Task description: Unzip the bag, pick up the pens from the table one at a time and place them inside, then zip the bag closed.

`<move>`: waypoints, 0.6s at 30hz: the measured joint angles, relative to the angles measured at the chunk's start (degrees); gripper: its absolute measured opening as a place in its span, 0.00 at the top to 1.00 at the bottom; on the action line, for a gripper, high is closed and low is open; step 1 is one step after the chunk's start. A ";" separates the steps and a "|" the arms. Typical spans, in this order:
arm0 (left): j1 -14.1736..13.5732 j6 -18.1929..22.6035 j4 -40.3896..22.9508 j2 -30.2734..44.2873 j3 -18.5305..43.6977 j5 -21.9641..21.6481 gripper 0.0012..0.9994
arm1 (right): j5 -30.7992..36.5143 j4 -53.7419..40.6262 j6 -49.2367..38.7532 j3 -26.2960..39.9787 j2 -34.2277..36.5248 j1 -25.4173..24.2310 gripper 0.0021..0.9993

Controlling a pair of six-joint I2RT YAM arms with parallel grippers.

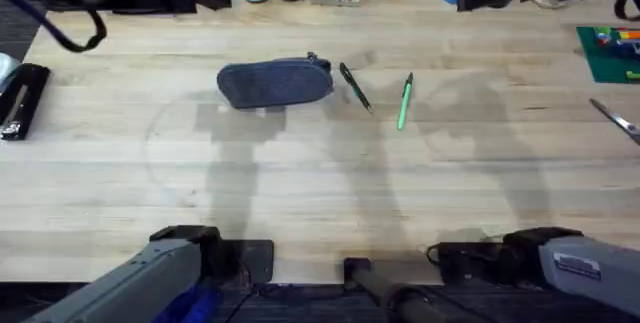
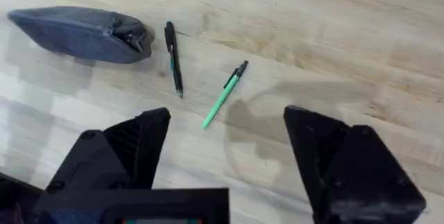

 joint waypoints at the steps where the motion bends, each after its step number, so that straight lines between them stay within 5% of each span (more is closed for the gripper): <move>1: 0.00 0.02 -0.07 0.55 0.00 0.18 0.01 | 0.00 -0.27 -0.02 0.73 0.58 0.00 0.00; 18: 0.00 0.01 0.07 2.77 0.00 1.10 0.01 | 0.00 0.84 -0.22 2.96 2.77 0.00 0.00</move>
